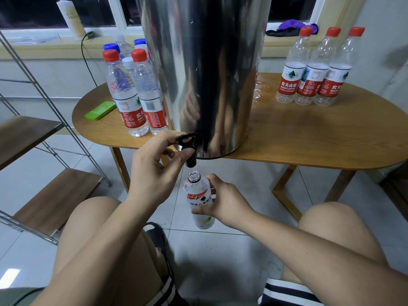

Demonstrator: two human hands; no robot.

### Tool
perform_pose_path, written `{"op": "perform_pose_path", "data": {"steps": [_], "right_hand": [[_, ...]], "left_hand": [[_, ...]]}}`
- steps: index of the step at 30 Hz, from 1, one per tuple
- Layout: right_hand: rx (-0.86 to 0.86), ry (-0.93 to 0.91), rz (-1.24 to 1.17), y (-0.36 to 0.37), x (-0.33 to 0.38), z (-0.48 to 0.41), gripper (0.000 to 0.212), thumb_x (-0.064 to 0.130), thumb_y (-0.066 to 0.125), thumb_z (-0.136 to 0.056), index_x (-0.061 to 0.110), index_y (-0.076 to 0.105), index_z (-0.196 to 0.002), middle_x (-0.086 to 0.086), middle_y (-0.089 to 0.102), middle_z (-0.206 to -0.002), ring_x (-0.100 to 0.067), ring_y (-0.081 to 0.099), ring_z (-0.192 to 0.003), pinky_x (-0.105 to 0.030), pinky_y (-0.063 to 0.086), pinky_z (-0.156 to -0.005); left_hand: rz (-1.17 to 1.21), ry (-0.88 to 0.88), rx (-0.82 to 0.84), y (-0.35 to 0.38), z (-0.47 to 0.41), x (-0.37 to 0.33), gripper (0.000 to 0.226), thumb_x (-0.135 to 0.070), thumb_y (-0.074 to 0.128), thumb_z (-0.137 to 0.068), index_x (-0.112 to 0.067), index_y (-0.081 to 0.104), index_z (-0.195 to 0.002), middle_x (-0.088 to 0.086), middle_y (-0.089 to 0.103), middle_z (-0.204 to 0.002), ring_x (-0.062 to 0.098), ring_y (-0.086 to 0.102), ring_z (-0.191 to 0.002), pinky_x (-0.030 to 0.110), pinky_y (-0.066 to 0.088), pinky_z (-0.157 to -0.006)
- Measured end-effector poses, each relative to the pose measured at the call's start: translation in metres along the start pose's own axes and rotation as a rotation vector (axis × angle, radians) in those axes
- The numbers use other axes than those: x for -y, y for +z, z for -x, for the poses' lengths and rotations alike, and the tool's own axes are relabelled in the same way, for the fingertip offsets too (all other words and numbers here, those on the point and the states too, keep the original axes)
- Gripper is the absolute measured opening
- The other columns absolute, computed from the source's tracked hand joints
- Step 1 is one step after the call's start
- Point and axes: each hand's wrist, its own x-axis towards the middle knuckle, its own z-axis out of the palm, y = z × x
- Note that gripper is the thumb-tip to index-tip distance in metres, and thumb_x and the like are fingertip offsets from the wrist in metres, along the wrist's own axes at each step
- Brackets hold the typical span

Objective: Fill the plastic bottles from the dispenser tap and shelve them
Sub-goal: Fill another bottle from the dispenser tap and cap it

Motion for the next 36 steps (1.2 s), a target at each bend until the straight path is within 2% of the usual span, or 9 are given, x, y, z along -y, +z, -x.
{"op": "perform_pose_path", "data": {"steps": [10, 19, 28, 36], "right_hand": [[-0.007, 0.007, -0.028, 0.0014, -0.0015, -0.0001, 0.073, 0.059, 0.094, -0.063, 0.045, 0.051, -0.12, 0.014, 0.075, -0.116, -0.011, 0.072, -0.108, -0.042, 0.063, -0.093], [0.003, 0.001, -0.037, 0.002, -0.002, -0.0006, 0.078, 0.065, 0.091, -0.059, 0.045, 0.051, -0.123, 0.014, 0.075, -0.117, -0.012, 0.072, -0.109, -0.043, 0.063, -0.093], [0.002, -0.007, -0.02, 0.0013, -0.0019, -0.0013, 0.077, 0.059, 0.095, -0.065, 0.043, 0.051, -0.126, 0.013, 0.075, -0.12, -0.013, 0.072, -0.11, -0.043, 0.063, -0.094], [0.006, -0.005, -0.008, 0.0015, -0.0018, -0.0021, 0.077, 0.06, 0.094, -0.065, 0.042, 0.051, -0.125, 0.012, 0.075, -0.121, -0.014, 0.072, -0.111, -0.044, 0.063, -0.094]], "left_hand": [[0.004, 0.016, -0.004, 0.001, -0.0001, -0.0015, 0.017, -0.018, 0.076, -0.101, -0.015, 0.073, -0.117, 0.002, 0.075, -0.103, 0.029, 0.071, -0.087, 0.051, 0.055, -0.073], [0.006, 0.014, -0.002, 0.0007, -0.0001, -0.002, 0.016, -0.019, 0.076, -0.1, -0.017, 0.072, -0.116, 0.001, 0.075, -0.102, 0.03, 0.072, -0.085, 0.051, 0.055, -0.072], [-0.01, 0.016, -0.01, 0.0001, 0.0001, -0.0036, 0.016, -0.019, 0.077, -0.1, -0.023, 0.072, -0.114, -0.003, 0.075, -0.101, 0.023, 0.069, -0.084, 0.046, 0.054, -0.073], [0.01, 0.021, 0.003, 0.0, -0.0008, -0.0019, 0.015, -0.019, 0.076, -0.101, -0.018, 0.073, -0.116, -0.001, 0.076, -0.103, 0.031, 0.072, -0.088, 0.051, 0.056, -0.074]]}}
